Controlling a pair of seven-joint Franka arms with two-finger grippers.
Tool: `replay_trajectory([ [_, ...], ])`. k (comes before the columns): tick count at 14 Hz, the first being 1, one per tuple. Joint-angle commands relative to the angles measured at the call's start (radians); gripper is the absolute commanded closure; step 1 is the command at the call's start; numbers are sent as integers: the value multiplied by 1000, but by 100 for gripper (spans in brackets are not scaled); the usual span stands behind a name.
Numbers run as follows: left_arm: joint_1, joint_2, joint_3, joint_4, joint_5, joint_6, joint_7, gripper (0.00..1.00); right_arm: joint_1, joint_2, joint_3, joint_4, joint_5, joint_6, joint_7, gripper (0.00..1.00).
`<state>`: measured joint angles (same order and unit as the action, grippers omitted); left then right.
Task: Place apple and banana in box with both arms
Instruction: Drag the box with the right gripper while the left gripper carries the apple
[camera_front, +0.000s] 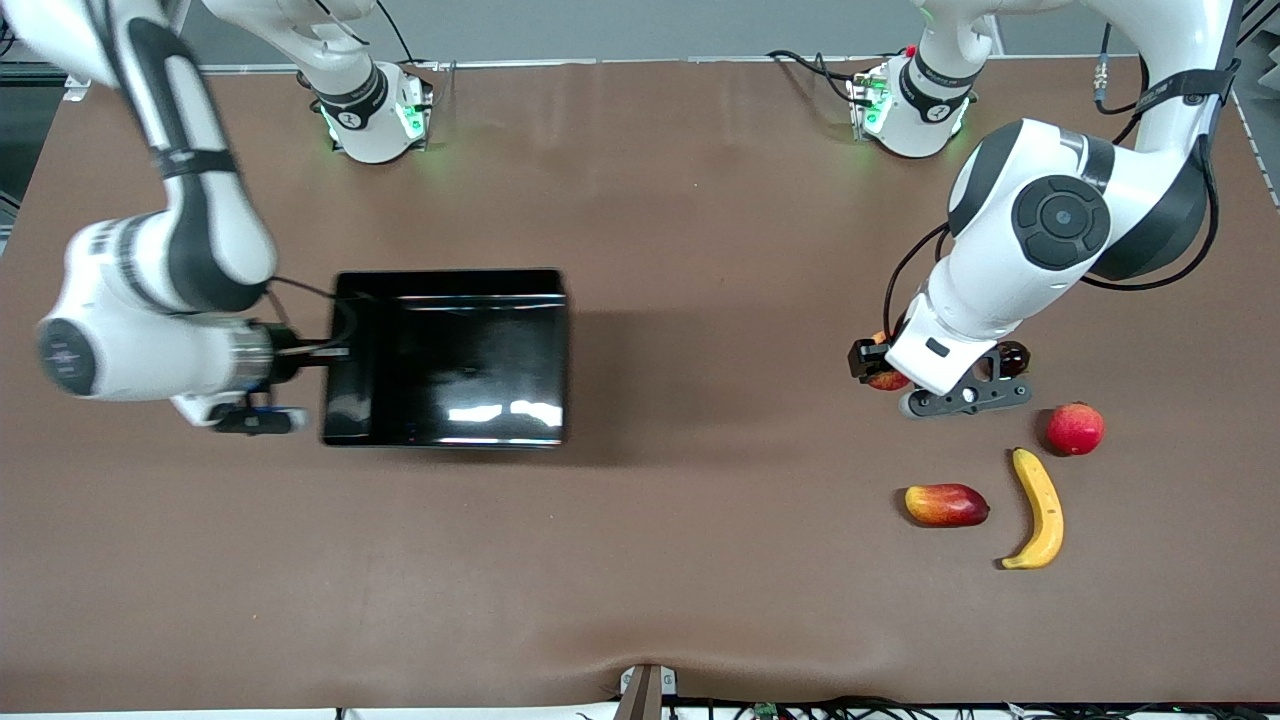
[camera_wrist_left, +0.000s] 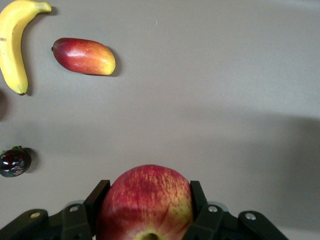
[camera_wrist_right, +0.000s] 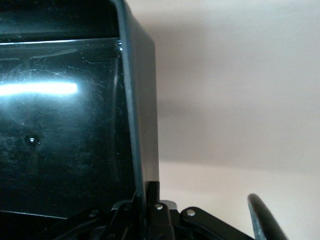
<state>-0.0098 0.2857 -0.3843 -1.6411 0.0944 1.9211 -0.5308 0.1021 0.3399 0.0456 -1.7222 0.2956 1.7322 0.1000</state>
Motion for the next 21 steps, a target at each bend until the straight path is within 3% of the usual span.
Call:
replay_trajectory([
  [1, 1, 3, -4, 27, 21, -17, -15, 100, 54, 25, -13, 41, 112, 12, 21, 100],
  [6, 8, 3, -4, 24, 21, -20, -40, 100, 238, 88, -13, 47, 122, 234, 249, 100],
  [10, -4, 12, -4, 23, 21, -10, -84, 100, 407, 220, -15, 99, 112, 400, 461, 100],
  [13, -59, 58, -2, 26, 22, 24, -153, 100, 453, 298, -16, 156, 105, 423, 484, 100],
  [17, -96, 136, -2, 23, 37, 108, -218, 100, 473, 330, -16, 157, 20, 463, 475, 100],
  [18, -105, 151, -2, 23, 50, 111, -228, 100, 478, 333, -15, 157, 19, 463, 477, 83],
  [19, -114, 162, -2, 23, 60, 113, -235, 100, 487, 327, -16, 162, 19, 460, 484, 1],
  [21, -122, 187, -4, 26, 62, 140, -268, 100, 475, 311, -18, 191, 28, 445, 506, 0],
])
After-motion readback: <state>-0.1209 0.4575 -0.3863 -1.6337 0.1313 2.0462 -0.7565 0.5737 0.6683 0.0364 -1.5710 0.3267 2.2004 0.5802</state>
